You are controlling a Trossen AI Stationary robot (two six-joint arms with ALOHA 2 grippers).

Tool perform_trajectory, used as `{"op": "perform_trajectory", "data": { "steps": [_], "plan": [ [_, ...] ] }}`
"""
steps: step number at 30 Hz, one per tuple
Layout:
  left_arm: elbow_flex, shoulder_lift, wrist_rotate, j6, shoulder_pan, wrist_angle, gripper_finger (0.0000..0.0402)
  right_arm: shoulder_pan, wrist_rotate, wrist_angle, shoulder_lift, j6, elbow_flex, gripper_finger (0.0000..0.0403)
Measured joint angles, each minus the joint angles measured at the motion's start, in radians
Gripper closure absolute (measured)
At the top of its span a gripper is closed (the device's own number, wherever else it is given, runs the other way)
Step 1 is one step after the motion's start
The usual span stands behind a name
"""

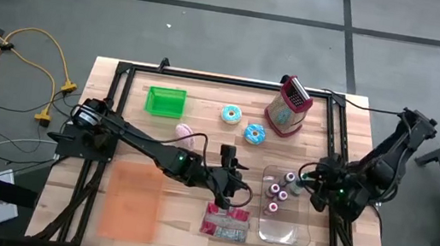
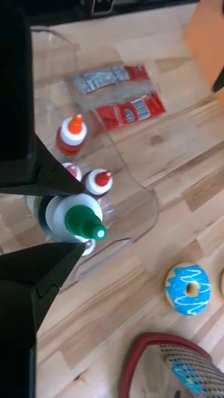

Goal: Pick & Place Food Item
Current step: Put the green paint bottle into the transparent bin

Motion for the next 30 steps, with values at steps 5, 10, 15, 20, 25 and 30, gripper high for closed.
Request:
{"op": "perform_trajectory", "data": {
  "steps": [5, 10, 15, 20, 25, 30],
  "plan": [
    [0.0, 0.0, 0.0, 0.0, 0.0, 0.0, 0.0192, 0.052, 0.001, -0.019, 0.074, 0.07, 0.0, 0.0309],
    [0.0, 0.0, 0.0, -0.006, 0.0, 0.0, 0.0192, 0.095, 0.002, -0.048, 0.179, 0.197, 0.0, 0.0309],
    [0.0, 0.0, 0.001, -0.008, -0.002, 0.0, 0.0192, 0.149, -0.004, -0.043, 0.297, 0.368, 0.0, 0.0309],
    [0.0, 0.0, 0.001, -0.011, -0.004, 0.0, 0.0192, 0.206, -0.007, -0.018, 0.411, 0.528, 0.0, 0.0309],
    [0.0, 0.0, 0.001, -0.011, -0.004, 0.004, 0.0192, 0.242, 0.009, -0.004, 0.498, 0.655, -0.001, 0.0309],
    [0.0, 0.0, 0.001, -0.011, -0.004, 0.005, 0.0192, 0.251, 0.024, 0.019, 0.566, 0.684, -0.001, 0.0309]
  ]
}}
